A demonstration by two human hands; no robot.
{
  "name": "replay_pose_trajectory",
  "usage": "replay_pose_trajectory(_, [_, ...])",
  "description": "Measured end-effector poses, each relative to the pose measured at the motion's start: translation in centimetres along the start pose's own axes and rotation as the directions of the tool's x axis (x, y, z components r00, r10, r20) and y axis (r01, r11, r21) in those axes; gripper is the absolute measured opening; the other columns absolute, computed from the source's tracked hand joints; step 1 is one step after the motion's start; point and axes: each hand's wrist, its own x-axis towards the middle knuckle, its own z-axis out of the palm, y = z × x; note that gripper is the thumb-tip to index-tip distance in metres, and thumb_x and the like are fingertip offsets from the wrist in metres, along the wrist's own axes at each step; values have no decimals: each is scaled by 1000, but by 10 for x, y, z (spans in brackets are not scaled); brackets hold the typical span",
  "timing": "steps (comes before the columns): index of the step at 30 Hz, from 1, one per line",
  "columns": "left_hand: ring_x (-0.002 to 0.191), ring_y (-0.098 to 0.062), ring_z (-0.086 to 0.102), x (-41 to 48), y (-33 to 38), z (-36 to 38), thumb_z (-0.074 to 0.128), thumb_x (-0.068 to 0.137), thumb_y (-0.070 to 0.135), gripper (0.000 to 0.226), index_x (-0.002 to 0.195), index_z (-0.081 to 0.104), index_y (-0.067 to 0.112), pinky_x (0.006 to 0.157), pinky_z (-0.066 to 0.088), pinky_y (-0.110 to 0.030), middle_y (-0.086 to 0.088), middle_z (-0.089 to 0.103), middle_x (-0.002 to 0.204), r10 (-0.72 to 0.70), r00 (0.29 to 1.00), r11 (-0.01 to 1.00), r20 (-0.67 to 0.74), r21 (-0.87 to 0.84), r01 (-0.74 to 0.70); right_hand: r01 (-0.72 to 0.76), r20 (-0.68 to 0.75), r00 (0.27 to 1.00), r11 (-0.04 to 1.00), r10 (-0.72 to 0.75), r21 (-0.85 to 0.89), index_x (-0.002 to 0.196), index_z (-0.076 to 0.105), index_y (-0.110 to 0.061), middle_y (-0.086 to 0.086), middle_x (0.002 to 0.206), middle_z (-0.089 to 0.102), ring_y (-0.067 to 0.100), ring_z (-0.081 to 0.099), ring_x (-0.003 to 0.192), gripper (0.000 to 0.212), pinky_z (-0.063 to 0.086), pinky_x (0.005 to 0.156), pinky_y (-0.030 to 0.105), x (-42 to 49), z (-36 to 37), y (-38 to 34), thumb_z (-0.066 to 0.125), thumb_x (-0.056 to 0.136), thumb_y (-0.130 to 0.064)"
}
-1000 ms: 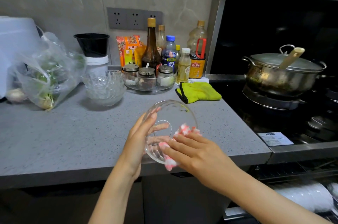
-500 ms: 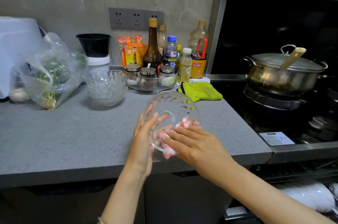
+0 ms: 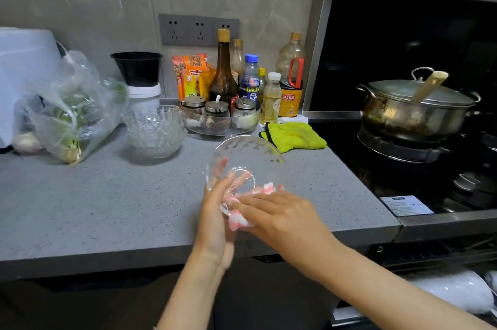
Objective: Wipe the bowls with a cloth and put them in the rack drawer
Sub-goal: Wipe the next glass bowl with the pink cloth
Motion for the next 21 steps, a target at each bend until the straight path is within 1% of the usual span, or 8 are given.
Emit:
replay_pose_trajectory(2, [90, -36, 71, -3, -4, 5, 56, 75, 34, 52, 127, 55, 33, 60, 58, -35, -10, 69, 115, 6, 1000, 1000, -8, -23, -7, -73, -33, 997, 993, 76, 96, 107, 73, -18, -7, 105, 73, 10, 70, 87, 30, 51, 61, 24, 6, -1, -10, 54, 87, -31])
replay_pose_trajectory(4, [92, -37, 70, 0, 0, 2, 54, 80, 41, 48, 126, 56, 32, 67, 59, -41, -12, 69, 114, -7, 1000, 999, -17, 45, 8, -63, -11, 998, 985, 65, 162, 113, 71, -18, -7, 112, 71, 10, 70, 91, 34, 53, 60, 26, 5, -2, -8, 52, 91, -35])
replay_pose_trajectory(7, [96, -37, 70, 9, 15, -15, 48, 81, 50, 50, 125, 57, 29, 84, 54, -48, -16, 70, 112, -78, 996, 969, 51, 239, 64, 151, 74, 984, 981, -161, 119, 119, 68, -17, -4, 116, 69, 14, 67, 102, 37, 55, 81, 31, -5, -4, 17, 46, 99, -39])
replay_pose_trajectory(10, [97, -36, 69, 15, 25, -27, 48, 80, 51, 49, 123, 58, 29, 92, 50, -50, -14, 72, 107, -206, 972, 877, 118, 463, 129, 362, 239, 905, 932, -353, 7, 125, 64, -21, 0, 123, 66, 19, 62, 115, 38, 39, 108, 36, -10, -14, 48, 47, 97, -40])
replay_pose_trajectory(12, [97, -38, 69, 18, 27, -30, 49, 80, 51, 48, 121, 59, 29, 95, 49, -53, -15, 73, 105, -282, 950, 830, 133, 531, 172, 432, 329, 858, 901, -394, -46, 130, 60, -22, 2, 130, 62, 22, 56, 123, 42, 26, 114, 38, -13, -18, 58, 45, 94, -36])
replay_pose_trajectory(16, [95, -39, 69, 19, 23, -30, 47, 87, 48, 43, 122, 58, 26, 95, 49, -54, -18, 73, 103, -296, 950, 850, 101, 482, 213, 387, 340, 878, 917, -336, -93, 134, 56, -24, 2, 141, 53, 24, 45, 134, 46, 22, 116, 43, -17, -24, 51, 48, 93, -43])
replay_pose_trajectory(18, [96, -38, 69, 18, 19, -31, 45, 90, 47, 41, 123, 58, 25, 96, 48, -55, -19, 73, 102, -270, 959, 869, 80, 448, 208, 312, 325, 906, 946, -270, -85, 133, 57, -24, 3, 141, 52, 25, 43, 136, 48, 26, 114, 43, -20, -26, 44, 49, 92, -48])
replay_pose_trajectory(21, [94, -37, 70, 17, 16, -31, 46, 87, 49, 42, 121, 59, 27, 95, 49, -56, -17, 73, 102, -211, 976, 884, 48, 436, 170, 169, 387, 912, 984, -135, -54, 132, 56, -26, 2, 138, 55, 24, 43, 136, 54, 22, 115, 41, -26, -26, 35, 46, 88, -55])
